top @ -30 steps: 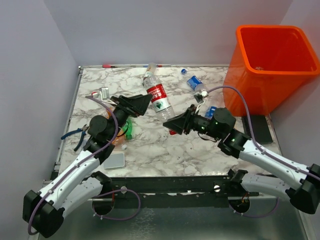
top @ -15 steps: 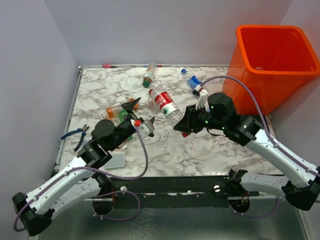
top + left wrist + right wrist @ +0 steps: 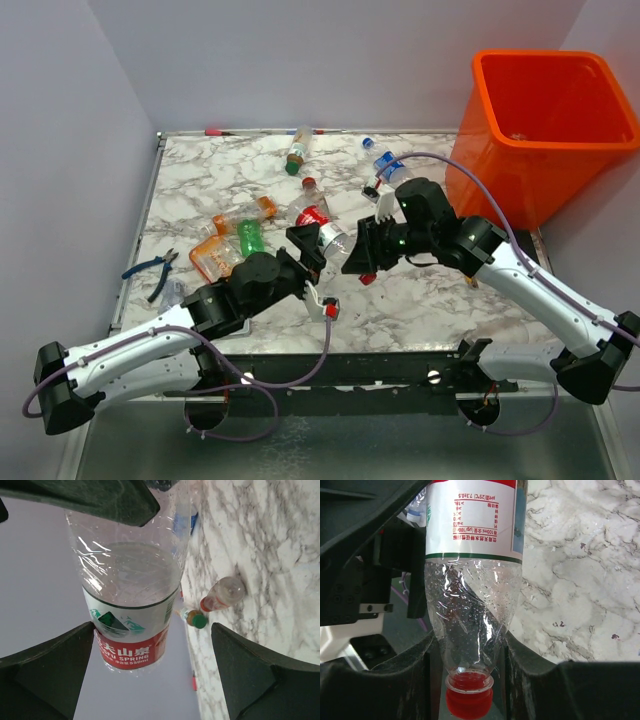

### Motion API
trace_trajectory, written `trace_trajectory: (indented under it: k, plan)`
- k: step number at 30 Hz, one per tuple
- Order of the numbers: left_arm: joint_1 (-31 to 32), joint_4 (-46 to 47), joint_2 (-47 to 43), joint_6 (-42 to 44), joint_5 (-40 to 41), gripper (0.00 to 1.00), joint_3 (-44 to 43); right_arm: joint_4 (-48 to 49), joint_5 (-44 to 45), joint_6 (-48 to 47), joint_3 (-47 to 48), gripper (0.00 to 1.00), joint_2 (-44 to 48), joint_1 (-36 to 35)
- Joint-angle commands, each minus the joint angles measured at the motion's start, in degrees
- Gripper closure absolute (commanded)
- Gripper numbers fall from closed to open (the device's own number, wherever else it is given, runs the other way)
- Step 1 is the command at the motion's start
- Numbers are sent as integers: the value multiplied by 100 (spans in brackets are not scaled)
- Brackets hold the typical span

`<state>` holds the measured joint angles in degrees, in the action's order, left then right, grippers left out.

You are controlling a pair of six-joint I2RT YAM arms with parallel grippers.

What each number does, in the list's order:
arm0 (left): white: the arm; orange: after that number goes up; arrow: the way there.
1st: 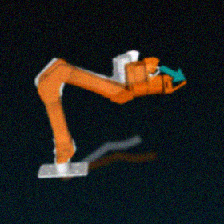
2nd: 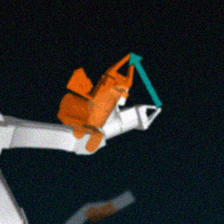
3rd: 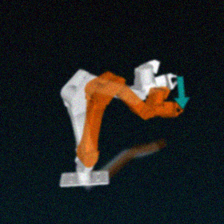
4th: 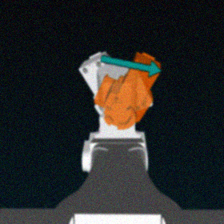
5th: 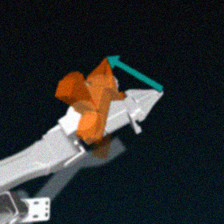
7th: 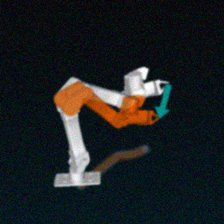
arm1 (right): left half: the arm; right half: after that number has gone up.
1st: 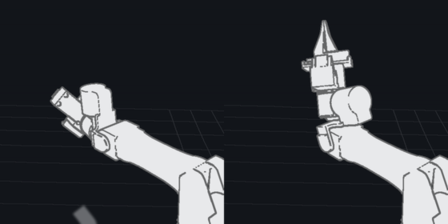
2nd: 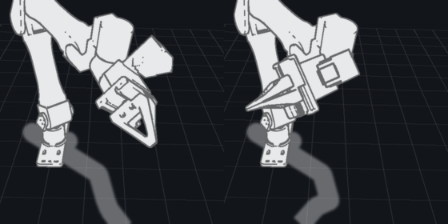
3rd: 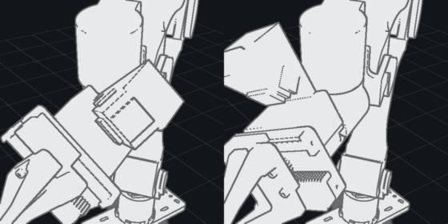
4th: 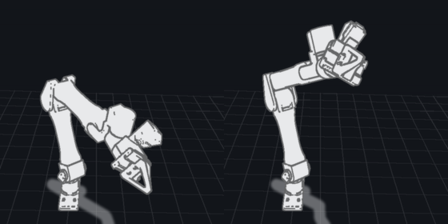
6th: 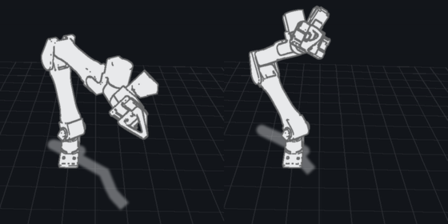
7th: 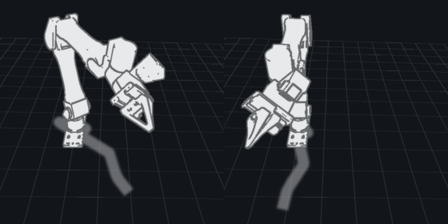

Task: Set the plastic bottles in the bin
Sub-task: Pick up the plastic bottle at the center of the board.

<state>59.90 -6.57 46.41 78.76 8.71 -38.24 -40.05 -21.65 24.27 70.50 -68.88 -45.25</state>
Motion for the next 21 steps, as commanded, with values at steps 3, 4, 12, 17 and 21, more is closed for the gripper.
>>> trace_trajectory:
  k: [3, 4, 12, 17, 21]
  plan:
    - [75, -168, 422, 764, 347, 1, -403, -307, -787, -363, 332, 78, -89, 41]
    - [75, -129, 467, 781, 377, 1, -430, -324, -813, -389, 314, 78, -78, 38]
    - [75, 32, 761, 869, 632, 24, -569, -276, -1055, -478, 114, 78, 57, 39]
    - [80, 146, 830, 844, 705, 42, -588, -291, -1074, -522, 122, 78, 102, 35]
    - [77, 239, 825, 789, 737, 50, -572, -327, -1057, -539, 143, 70, 144, 39]
